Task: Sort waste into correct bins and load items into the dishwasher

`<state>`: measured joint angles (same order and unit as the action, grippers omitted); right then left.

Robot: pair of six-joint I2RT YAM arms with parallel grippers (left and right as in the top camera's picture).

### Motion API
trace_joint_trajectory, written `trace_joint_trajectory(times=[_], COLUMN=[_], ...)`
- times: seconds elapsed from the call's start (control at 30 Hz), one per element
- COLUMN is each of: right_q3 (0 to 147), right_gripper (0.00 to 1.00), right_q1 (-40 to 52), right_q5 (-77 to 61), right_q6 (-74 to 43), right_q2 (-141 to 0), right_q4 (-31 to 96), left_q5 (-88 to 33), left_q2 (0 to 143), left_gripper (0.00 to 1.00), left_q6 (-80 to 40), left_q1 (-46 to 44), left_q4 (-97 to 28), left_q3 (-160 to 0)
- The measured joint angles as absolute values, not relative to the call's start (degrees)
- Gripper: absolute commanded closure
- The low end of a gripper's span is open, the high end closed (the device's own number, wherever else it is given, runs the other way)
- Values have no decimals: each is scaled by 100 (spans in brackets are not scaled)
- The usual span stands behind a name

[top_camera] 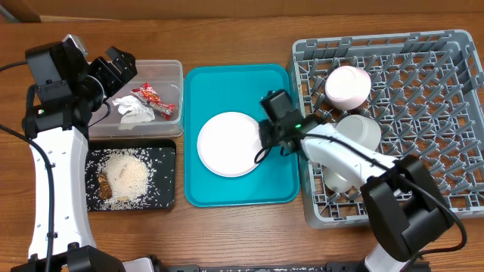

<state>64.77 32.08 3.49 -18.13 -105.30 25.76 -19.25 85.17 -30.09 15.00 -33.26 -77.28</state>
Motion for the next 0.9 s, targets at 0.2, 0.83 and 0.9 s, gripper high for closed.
trace_joint_trajectory(times=[0.2, 0.83, 0.9], right_q3=[6486, 7649, 7649], right_gripper=[68, 69, 69], right_q1=[3124, 3205, 3269], right_q5=[25, -102, -99], right_q6=[-1756, -1490, -1455], right_q2=[-10530, -10768, -10943], right_q4=[2757, 4112, 3979], left_q5=[-1925, -1925, -1925], left_q2=[8517, 8517, 8517], left_gripper=[0, 0, 0], left_q6=[-3009, -3009, -3009], left_q1=[1500, 1500, 1500], left_q4=[-3328, -3326, -3326], left_q3=[-7728, -7728, -7728])
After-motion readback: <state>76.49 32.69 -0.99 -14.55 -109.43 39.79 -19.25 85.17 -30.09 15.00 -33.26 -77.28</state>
